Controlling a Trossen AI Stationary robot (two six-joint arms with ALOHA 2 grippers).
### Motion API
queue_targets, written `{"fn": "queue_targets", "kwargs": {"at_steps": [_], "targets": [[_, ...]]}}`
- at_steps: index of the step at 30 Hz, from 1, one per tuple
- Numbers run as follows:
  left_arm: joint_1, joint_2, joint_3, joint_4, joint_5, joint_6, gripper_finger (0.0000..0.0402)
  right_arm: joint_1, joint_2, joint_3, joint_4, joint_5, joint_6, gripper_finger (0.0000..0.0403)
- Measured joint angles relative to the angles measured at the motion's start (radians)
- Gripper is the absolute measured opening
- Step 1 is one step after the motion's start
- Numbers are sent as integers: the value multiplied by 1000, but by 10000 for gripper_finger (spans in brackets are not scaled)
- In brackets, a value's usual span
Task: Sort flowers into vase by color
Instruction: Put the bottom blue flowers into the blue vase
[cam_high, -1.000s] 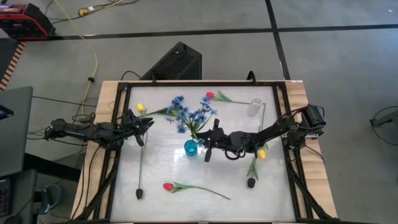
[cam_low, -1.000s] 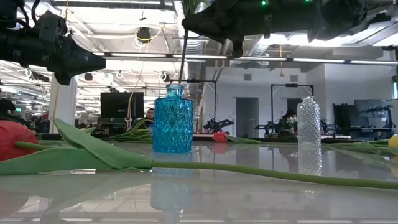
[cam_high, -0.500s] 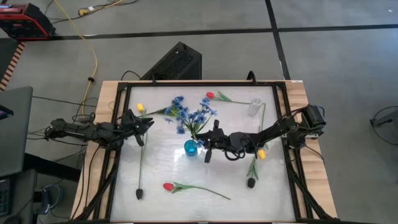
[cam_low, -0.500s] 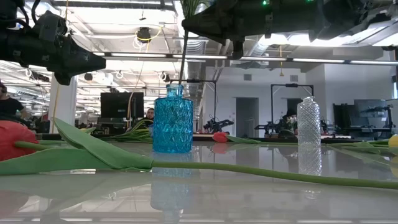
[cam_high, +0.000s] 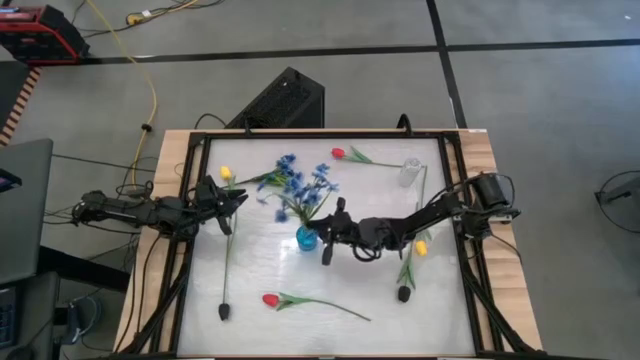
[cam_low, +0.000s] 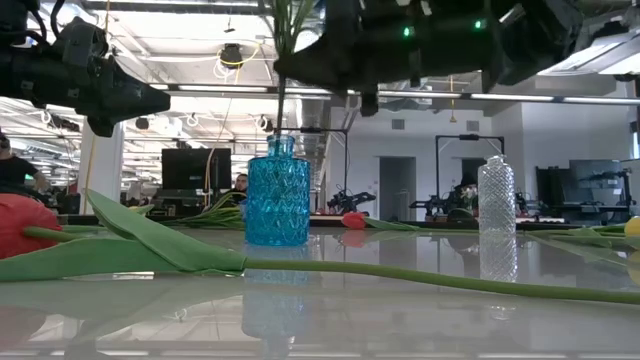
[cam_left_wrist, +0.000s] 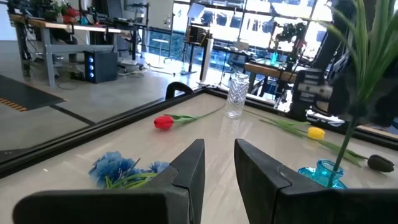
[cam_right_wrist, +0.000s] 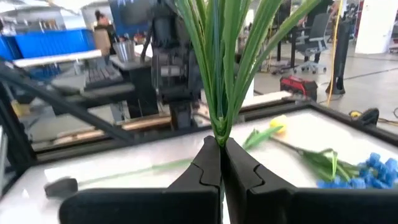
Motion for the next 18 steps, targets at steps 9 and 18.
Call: {"fn": "queue_targets", "kwargs": {"at_steps": [9,18], "targets": [[0,0,0,0,-1,0,75,0,-6,14,-59,0,19,61],[0,0,0,0,-2,0,75,-37,-124,13,-328,-80,199,144]]}}
